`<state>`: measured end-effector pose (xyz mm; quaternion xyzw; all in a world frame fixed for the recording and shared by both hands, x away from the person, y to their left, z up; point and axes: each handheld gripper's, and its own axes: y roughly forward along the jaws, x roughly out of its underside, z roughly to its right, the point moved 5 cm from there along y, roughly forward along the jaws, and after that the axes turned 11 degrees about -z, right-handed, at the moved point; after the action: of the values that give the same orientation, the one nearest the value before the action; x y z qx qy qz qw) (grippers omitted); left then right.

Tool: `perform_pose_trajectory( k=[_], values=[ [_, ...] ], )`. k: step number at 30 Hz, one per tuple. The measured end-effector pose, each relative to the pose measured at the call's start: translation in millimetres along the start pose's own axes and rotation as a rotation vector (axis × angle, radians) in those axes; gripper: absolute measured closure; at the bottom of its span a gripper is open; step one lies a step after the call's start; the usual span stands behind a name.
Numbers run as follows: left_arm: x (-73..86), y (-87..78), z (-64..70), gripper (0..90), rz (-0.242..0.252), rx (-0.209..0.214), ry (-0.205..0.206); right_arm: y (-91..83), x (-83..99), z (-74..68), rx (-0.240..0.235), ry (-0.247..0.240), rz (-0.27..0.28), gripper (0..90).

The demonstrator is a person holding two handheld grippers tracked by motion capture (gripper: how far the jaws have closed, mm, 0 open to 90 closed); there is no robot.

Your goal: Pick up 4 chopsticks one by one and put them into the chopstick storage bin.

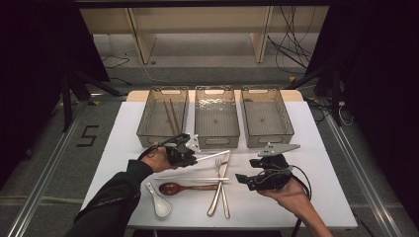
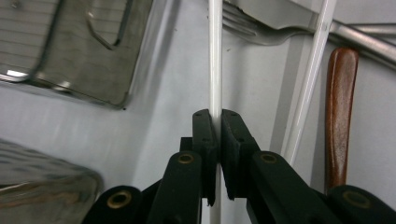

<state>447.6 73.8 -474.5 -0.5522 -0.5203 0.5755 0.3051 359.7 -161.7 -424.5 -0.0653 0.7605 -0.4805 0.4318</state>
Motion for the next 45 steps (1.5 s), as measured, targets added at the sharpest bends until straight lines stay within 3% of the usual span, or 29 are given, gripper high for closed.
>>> perform_pose_trajectory(
  k=[10,14,20,35,39,45],
  values=[
    [-5.2,-39.4,-8.0,84.9,0.081,-0.018,-0.073,0.1,0.2,-0.2,0.000,-0.001,0.000,27.9],
    [-5.0,-52.3,-15.4,84.9,0.129,-0.021,-0.132,-0.4,0.2,0.0,0.000,0.000,0.001,27.9],
    [2.9,-63.4,-32.5,84.9,0.160,-0.024,-0.219,-1.3,-0.1,0.9,0.002,0.005,0.006,27.9],
    [23.3,-90.0,-97.9,84.8,0.282,-0.132,-0.462,-2.7,-1.4,1.1,-0.002,0.005,0.019,27.8],
    [27.4,-94.3,-117.1,84.8,0.310,-0.161,-0.511,-3.2,-1.2,1.7,-0.004,0.007,0.018,27.9],
    [34.1,-95.5,-138.2,84.8,0.322,-0.200,-0.551,-2.9,-1.1,1.6,-0.004,0.005,0.019,27.9]
  ],
)
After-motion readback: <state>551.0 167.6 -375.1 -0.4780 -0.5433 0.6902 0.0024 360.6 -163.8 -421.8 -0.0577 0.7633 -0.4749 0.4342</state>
